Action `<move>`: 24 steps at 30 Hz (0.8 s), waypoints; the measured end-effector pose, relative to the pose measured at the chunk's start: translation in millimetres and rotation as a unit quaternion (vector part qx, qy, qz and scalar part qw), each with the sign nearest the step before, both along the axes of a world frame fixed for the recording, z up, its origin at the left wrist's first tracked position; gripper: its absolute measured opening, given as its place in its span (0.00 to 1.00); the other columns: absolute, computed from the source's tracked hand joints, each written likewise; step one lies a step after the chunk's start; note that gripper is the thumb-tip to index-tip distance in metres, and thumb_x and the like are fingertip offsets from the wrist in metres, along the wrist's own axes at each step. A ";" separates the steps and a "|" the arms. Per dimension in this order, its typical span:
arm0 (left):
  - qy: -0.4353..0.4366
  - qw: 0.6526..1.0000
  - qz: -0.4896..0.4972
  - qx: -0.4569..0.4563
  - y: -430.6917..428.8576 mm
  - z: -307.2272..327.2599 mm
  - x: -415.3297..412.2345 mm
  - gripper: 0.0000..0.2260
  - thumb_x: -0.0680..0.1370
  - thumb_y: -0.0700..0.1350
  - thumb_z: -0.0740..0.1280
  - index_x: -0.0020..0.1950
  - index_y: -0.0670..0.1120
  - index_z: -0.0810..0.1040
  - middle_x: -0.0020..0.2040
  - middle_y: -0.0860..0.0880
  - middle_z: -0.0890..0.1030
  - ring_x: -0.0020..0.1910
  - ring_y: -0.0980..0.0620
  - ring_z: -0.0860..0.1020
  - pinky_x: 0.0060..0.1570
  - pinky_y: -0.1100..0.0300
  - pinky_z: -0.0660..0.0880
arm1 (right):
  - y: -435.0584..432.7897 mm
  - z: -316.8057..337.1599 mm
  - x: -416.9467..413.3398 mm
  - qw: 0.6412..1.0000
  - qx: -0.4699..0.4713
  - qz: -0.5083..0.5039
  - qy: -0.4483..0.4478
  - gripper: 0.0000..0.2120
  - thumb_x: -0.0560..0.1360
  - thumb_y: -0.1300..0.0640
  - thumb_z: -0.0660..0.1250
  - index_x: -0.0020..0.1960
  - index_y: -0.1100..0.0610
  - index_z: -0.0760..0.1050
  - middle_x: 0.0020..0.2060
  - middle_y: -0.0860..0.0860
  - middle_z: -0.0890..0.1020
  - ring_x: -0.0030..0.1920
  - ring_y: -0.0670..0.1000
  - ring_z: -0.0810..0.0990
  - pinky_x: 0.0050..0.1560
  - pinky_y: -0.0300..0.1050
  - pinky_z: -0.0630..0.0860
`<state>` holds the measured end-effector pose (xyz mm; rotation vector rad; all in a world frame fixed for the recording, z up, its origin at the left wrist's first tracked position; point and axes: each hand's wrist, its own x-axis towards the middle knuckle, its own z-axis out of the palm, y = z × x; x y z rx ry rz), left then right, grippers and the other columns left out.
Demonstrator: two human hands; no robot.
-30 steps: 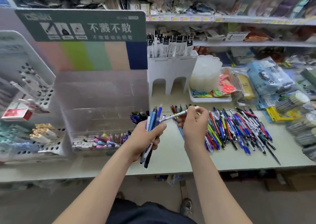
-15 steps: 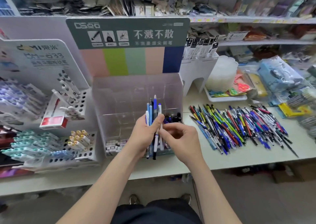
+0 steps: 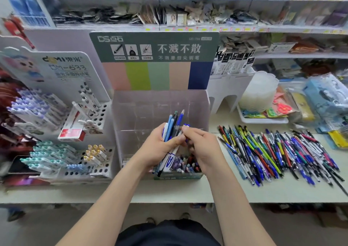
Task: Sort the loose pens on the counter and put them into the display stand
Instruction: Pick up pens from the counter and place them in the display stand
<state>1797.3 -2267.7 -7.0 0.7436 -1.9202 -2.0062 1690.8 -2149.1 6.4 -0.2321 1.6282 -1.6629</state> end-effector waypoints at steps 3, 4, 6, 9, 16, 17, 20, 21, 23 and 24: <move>-0.028 0.996 0.073 -0.046 -5.1 -1.2 -0.8 0.09 0.84 0.52 0.71 0.54 0.47 0.78 0.43 0.52 0.85 0.41 0.50 0.81 0.50 0.48 0.81 | -12.2 0.4 -6.4 0.997 -0.009 -0.028 0.077 0.13 0.85 0.51 0.67 0.49 0.59 0.84 0.36 0.49 0.83 0.35 0.47 0.75 0.40 0.42 0.73; -0.036 0.992 0.108 -0.058 -5.3 -2.6 -0.5 0.10 0.84 0.52 0.69 0.54 0.46 0.77 0.42 0.52 0.85 0.40 0.51 0.81 0.49 0.48 0.81 | -14.5 3.4 -8.0 0.993 -0.021 -0.039 0.112 0.13 0.86 0.49 0.65 0.51 0.57 0.82 0.39 0.49 0.86 0.36 0.47 0.75 0.42 0.44 0.74; -0.030 0.980 0.187 -0.062 -5.2 -4.8 2.1 0.09 0.85 0.50 0.68 0.54 0.44 0.76 0.40 0.52 0.84 0.36 0.52 0.79 0.41 0.52 0.79 | -17.5 10.4 -10.9 0.979 -0.040 -0.060 0.189 0.13 0.88 0.48 0.60 0.54 0.56 0.76 0.43 0.50 0.88 0.36 0.48 0.79 0.43 0.47 0.77; 0.000 0.960 0.278 -0.039 -11.5 -10.7 13.0 0.06 0.84 0.45 0.68 0.53 0.44 0.74 0.35 0.49 0.77 0.31 0.49 0.74 0.30 0.54 0.73 | -25.6 18.6 -9.2 0.953 -0.065 -0.109 0.277 0.12 0.89 0.50 0.57 0.57 0.58 0.72 0.43 0.50 0.88 0.36 0.50 0.83 0.42 0.50 0.81; 0.004 0.934 0.356 -0.027 -47.0 -17.2 52.5 0.07 0.82 0.44 0.70 0.50 0.46 0.74 0.35 0.46 0.75 0.30 0.48 0.73 0.27 0.55 0.71 | -89.5 9.6 27.2 0.916 -0.122 -0.066 0.377 0.05 0.89 0.57 0.58 0.59 0.58 0.71 0.45 0.49 0.87 0.39 0.49 0.86 0.39 0.42 0.82; -0.007 0.936 0.351 -0.026 -52.8 -18.1 58.2 0.07 0.82 0.44 0.71 0.49 0.46 0.74 0.34 0.46 0.75 0.30 0.47 0.72 0.27 0.54 0.71 | -99.4 4.5 33.1 0.914 -0.121 -0.038 0.387 0.05 0.89 0.57 0.58 0.60 0.58 0.70 0.46 0.49 0.87 0.40 0.49 0.86 0.40 0.43 0.82; -0.028 0.948 0.318 0.008 -67.9 -18.7 75.2 0.05 0.81 0.41 0.71 0.52 0.44 0.75 0.33 0.48 0.74 0.29 0.48 0.72 0.27 0.55 0.69 | -123.1 -12.5 45.1 0.907 -0.082 0.067 0.408 0.03 0.88 0.55 0.59 0.59 0.55 0.68 0.45 0.45 0.85 0.37 0.49 0.84 0.37 0.45 0.79; -0.026 0.953 0.302 0.028 -71.6 -18.1 79.7 0.05 0.81 0.40 0.71 0.53 0.44 0.76 0.33 0.48 0.75 0.28 0.48 0.71 0.27 0.56 0.68 | -128.6 -19.7 47.4 0.898 -0.058 0.112 0.421 0.02 0.88 0.55 0.59 0.58 0.54 0.67 0.43 0.43 0.84 0.35 0.49 0.82 0.35 0.46 0.75; -0.018 0.960 0.272 0.070 -77.4 -16.2 87.9 0.05 0.81 0.38 0.70 0.54 0.44 0.75 0.35 0.46 0.75 0.28 0.49 0.71 0.26 0.57 0.67 | -135.8 -35.0 50.2 0.845 -0.002 0.187 0.500 0.02 0.87 0.57 0.60 0.57 0.53 0.67 0.40 0.45 0.81 0.37 0.51 0.79 0.38 0.50 0.71; -0.013 0.962 0.258 0.088 -79.6 -15.1 90.9 0.04 0.81 0.38 0.69 0.54 0.43 0.75 0.35 0.46 0.76 0.27 0.49 0.70 0.26 0.57 0.66 | -138.5 -43.5 50.1 0.806 0.027 0.209 0.554 0.02 0.86 0.58 0.62 0.57 0.55 0.69 0.42 0.49 0.82 0.42 0.55 0.79 0.43 0.54 0.73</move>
